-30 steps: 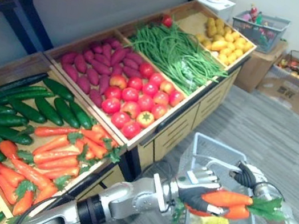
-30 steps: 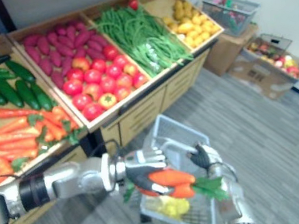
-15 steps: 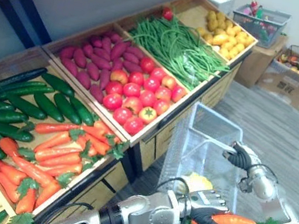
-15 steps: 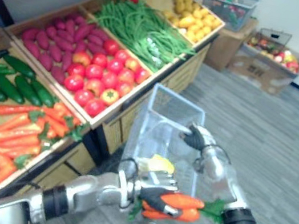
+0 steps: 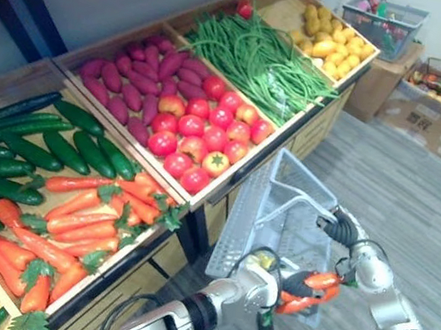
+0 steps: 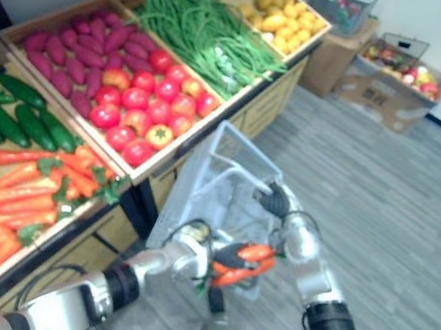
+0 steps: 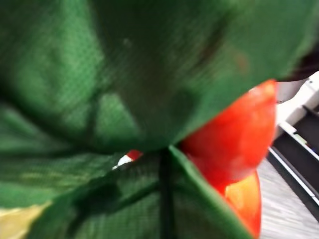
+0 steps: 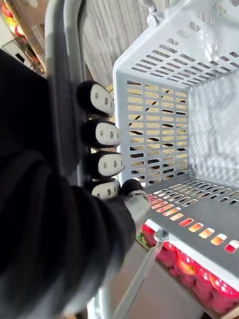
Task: Pick vegetable in the basket
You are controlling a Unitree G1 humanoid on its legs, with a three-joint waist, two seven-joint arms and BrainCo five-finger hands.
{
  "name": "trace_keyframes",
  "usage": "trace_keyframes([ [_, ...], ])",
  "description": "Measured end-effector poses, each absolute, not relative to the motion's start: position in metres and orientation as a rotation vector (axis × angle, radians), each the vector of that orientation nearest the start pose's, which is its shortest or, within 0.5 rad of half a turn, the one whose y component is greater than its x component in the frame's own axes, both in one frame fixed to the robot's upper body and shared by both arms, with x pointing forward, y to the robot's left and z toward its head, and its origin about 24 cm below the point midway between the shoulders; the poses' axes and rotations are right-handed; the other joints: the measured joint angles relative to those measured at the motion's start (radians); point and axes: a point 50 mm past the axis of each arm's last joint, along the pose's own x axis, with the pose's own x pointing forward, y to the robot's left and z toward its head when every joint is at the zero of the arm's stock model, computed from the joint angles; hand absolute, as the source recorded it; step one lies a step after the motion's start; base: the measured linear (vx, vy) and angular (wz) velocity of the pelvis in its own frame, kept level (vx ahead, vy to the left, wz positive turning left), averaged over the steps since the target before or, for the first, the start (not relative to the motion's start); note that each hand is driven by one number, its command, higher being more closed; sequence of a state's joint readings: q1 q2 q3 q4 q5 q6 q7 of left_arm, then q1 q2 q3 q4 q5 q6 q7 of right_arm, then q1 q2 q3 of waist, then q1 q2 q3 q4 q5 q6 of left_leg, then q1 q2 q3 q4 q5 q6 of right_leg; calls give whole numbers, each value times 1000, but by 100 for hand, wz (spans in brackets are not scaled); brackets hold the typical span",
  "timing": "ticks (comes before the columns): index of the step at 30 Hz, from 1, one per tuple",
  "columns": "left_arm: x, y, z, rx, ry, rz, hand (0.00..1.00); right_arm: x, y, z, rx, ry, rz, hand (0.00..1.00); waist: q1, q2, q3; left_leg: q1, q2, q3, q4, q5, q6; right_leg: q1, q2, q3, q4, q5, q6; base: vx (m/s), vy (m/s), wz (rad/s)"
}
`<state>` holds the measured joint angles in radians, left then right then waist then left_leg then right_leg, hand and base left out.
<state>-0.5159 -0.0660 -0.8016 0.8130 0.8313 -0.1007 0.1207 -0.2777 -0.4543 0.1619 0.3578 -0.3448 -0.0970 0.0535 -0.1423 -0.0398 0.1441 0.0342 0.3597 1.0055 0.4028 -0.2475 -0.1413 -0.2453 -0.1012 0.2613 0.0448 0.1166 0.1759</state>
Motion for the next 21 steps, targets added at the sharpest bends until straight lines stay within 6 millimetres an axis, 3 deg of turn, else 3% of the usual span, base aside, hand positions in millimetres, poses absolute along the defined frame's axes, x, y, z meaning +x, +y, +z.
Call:
trace_keyframes([
  [7, 282, -14, -12, 1248, -166, -734, 100, 302, -219, 45, -862, 74, 184, 100, -32, -15, 30, 2, -20, -1, -10, 0, 1, 1, -9, 19, -21, 11, 10, 6, 34, -5],
  [8, 285, -13, -10, 1246, -159, -720, 0, 302, -220, 45, -867, 83, 195, 100, -35, -15, 32, 1, -23, -1, -11, -1, 1, 2, -9, 20, -28, 15, 12, 5, 45, -4],
  [21, 295, -13, -4, 1279, -157, -693, 0, 301, -221, 43, -835, 103, 211, 100, -47, -13, 64, 0, -27, -6, -11, -6, 6, 5, -9, 27, -43, 22, 16, 3, 12, -1],
])
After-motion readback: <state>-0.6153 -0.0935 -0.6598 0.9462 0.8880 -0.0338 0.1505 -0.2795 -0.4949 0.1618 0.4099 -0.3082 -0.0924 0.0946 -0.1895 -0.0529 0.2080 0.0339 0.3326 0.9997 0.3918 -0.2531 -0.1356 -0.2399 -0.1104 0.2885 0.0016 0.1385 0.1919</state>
